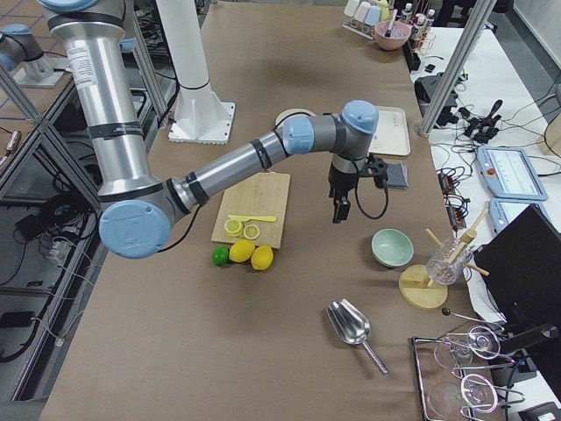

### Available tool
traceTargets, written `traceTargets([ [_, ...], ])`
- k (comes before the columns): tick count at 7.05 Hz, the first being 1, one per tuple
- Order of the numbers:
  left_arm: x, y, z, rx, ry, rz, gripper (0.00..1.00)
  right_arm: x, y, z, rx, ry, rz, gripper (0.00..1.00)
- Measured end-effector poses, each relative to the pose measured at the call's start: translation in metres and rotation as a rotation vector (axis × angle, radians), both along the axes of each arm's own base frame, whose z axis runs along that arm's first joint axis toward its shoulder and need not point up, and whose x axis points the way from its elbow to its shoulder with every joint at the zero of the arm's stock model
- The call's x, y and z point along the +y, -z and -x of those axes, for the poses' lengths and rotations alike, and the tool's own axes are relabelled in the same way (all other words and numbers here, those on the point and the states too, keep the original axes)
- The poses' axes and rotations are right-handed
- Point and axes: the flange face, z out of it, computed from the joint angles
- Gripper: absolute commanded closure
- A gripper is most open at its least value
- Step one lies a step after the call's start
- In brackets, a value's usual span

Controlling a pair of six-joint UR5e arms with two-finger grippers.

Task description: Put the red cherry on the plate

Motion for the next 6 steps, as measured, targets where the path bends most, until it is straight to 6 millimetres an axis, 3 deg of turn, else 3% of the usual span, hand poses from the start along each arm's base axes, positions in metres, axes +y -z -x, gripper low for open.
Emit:
traceTargets([
  [2,0.019,-0.025,0.002,0.003,0.003,0.04,0.02,0.023,-0.08,-0.082,-0.014,-0.051,0.01,0.0],
  [3,0.027,-0.036,0.001,0.003,0.003,0.05,0.02,0.031,-0.108,-0.108,-0.017,-0.057,0.013,0.0],
  [4,0.037,-0.049,0.0,0.003,0.005,0.048,0.02,0.04,-0.126,-0.125,-0.021,-0.067,0.022,0.0],
  [6,0.053,-0.065,-0.002,0.002,0.012,0.03,0.02,0.056,-0.142,-0.144,-0.026,-0.095,0.038,0.0],
])
